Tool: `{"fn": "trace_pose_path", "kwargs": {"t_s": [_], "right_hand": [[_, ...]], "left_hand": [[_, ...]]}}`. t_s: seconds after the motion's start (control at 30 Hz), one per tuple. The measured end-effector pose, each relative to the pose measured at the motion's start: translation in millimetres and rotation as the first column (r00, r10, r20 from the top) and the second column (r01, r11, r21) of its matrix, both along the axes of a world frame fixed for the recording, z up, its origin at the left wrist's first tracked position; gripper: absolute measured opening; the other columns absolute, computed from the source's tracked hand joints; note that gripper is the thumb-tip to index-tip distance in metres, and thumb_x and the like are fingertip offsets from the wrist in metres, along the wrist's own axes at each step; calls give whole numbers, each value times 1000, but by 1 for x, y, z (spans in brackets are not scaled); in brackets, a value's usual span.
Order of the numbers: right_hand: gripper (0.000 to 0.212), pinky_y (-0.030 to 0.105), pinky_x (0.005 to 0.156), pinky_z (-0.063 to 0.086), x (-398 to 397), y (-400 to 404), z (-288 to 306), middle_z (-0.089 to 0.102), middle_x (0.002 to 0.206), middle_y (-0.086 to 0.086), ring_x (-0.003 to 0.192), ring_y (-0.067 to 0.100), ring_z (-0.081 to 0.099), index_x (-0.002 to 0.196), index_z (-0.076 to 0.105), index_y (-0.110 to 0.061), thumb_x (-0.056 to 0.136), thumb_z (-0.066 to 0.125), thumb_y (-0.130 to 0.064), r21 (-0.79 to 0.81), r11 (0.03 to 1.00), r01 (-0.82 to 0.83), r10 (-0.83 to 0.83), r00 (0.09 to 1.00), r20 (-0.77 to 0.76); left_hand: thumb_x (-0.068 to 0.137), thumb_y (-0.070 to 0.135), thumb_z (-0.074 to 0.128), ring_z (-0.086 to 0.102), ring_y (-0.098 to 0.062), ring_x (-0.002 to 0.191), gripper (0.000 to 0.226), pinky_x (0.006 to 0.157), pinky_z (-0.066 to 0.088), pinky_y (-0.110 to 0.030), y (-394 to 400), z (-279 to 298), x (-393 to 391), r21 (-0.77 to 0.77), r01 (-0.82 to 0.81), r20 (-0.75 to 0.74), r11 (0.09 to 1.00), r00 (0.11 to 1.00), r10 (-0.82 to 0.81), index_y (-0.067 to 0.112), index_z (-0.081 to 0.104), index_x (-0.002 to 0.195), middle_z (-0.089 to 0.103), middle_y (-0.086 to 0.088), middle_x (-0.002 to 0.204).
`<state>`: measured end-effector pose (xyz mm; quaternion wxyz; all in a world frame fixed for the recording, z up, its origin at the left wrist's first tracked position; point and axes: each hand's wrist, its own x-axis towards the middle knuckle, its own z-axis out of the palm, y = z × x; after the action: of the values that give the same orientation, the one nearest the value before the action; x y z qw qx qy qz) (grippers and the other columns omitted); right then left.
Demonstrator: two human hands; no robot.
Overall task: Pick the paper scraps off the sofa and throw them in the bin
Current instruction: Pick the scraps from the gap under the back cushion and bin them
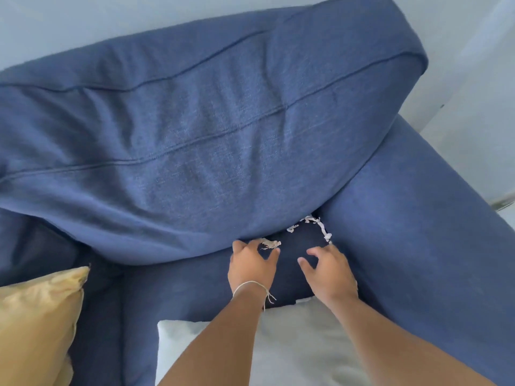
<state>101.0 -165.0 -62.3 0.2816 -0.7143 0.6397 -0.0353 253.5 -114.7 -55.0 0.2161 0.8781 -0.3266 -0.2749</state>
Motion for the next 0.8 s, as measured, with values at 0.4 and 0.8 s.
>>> {"fn": "trace_pose_path", "kwargs": {"t_s": [0.4,0.8], "right_hand": [[37,43,94,41,50,-61,-63,49,125,6,111,31,47,110,72,-36,81,65,-59,-170,985,42,-73,982,-177],[10,44,97,38,51,-60,-69,49,134,4,113,34,48,87,79,-32,80,75,-38,-211,972,101,-108,994,-24]], "left_hand": [[72,61,70,38,-28,107,30,92,29,-44,-41,-60,-18,66,-356,213,932,918,335,39,76,91,40,2,106],[74,48,80,48,-8,115,6,107,23,-44,1,-77,-28,-283,-146,179,948,963,202,42,77,75,47,4,121]]}}
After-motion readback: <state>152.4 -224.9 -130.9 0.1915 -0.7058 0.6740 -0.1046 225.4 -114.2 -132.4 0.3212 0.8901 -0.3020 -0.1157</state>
